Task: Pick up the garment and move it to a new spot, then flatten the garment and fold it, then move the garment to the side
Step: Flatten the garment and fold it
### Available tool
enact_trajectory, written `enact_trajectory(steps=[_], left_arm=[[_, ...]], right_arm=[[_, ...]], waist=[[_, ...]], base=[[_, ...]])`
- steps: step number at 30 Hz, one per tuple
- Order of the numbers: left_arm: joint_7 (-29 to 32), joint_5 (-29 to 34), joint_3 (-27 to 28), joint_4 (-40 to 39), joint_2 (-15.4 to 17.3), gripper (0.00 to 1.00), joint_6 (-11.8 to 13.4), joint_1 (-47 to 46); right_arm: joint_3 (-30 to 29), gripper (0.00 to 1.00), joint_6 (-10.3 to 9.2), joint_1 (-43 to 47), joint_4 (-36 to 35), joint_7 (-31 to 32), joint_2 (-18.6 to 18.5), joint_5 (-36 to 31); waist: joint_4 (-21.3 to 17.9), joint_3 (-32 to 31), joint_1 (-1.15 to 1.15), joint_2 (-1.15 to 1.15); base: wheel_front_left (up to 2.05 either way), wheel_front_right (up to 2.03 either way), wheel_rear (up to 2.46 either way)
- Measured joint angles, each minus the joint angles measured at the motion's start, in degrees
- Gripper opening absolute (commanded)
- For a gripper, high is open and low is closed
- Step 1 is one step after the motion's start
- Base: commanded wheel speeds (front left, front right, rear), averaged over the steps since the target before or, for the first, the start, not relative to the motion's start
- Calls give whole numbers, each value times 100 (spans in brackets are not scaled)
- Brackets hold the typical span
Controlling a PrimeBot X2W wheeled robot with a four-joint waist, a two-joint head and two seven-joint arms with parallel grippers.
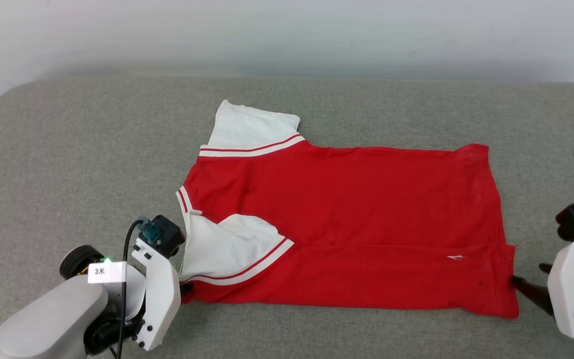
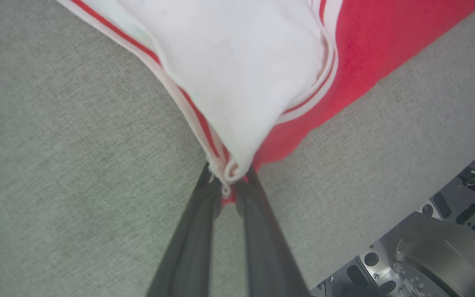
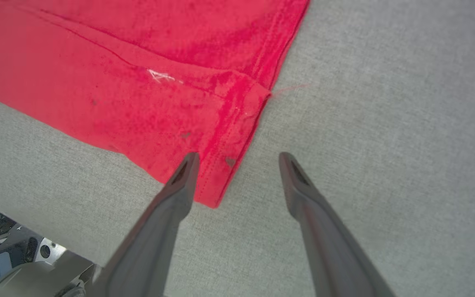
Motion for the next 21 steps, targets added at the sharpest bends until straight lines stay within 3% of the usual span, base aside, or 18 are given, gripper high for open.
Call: enact_trajectory(steps=[10, 18, 19, 20, 21], left_arm=[[-165, 102, 0, -4, -85, 0, 0, -153], [-250, 156, -40, 62, -130, 0, 0, -249], [-259, 156, -45, 75, -132, 0, 0, -253], [-275, 155, -49, 87, -133, 0, 0, -254], [-286, 154, -55, 99, -132, 0, 0, -254]], right_arm=[[181, 100, 0, -87, 624, -1, 375, -29], [579, 100, -1, -136, 1132, -281, 400, -55], [634, 67, -1, -157, 1169, -322, 398, -21], [691, 23, -2, -174, 1191, -363, 390, -5], [742, 0, -3, -184, 1216, -442, 379, 23]], waist=[[127, 313, 0, 0], [183, 513, 0, 0], [181, 515, 0, 0], [175, 512, 0, 0], [166, 505, -1, 0]], base=[[0, 0, 0], [0, 0, 0], [0, 0, 0], [0, 0, 0], [0, 0, 0]])
